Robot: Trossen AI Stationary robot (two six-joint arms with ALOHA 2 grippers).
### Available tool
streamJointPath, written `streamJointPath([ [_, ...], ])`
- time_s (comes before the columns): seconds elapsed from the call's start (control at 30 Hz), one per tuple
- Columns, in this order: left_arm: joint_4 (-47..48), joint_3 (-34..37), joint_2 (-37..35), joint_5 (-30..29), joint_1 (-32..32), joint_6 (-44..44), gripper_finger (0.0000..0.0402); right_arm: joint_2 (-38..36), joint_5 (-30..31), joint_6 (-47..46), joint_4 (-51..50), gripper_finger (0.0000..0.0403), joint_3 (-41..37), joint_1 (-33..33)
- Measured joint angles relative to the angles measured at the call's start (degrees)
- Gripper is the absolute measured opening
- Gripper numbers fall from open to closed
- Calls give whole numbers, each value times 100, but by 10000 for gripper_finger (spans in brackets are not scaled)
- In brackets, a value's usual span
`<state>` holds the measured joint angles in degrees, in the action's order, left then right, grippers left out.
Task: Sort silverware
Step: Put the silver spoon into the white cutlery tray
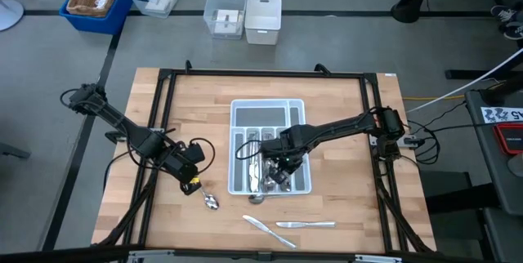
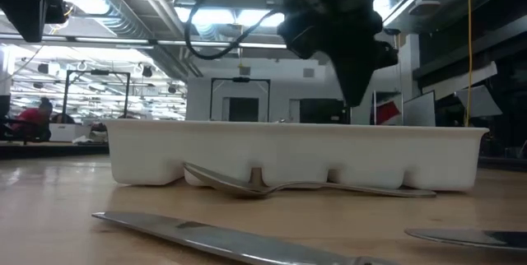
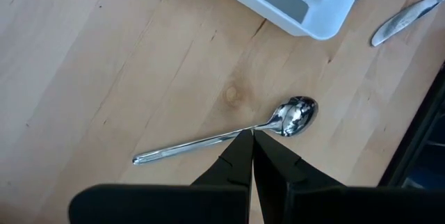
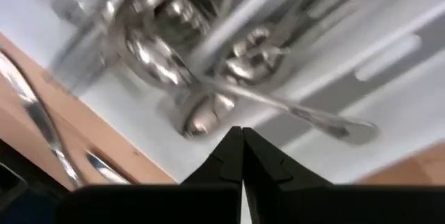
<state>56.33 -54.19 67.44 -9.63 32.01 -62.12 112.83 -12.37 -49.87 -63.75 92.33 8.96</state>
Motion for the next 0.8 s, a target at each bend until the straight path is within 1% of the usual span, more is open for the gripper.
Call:
streamJointPath([
  [0.23, 0, 0, 0, -2, 0, -44, 3, -6, 171, 626, -1054, 7, 3, 248],
  [0.37, 0, 0, 0, -2, 0, -45, 3, -139, 239, 1107, -1312, 7, 1, 315],
  [0.53, -1, 0, 0, -2, 0, -46, 3, -772, 638, 1644, -1339, 7, 1, 304],
  [0.7, -5, 0, 0, -22, -9, -47, 3, -1583, 1403, 2742, -1410, 7, 1, 309],
  [0.8, -9, 0, 0, -33, -9, -116, 3, -1989, 1755, 3251, -1412, 7, -77, 303],
])
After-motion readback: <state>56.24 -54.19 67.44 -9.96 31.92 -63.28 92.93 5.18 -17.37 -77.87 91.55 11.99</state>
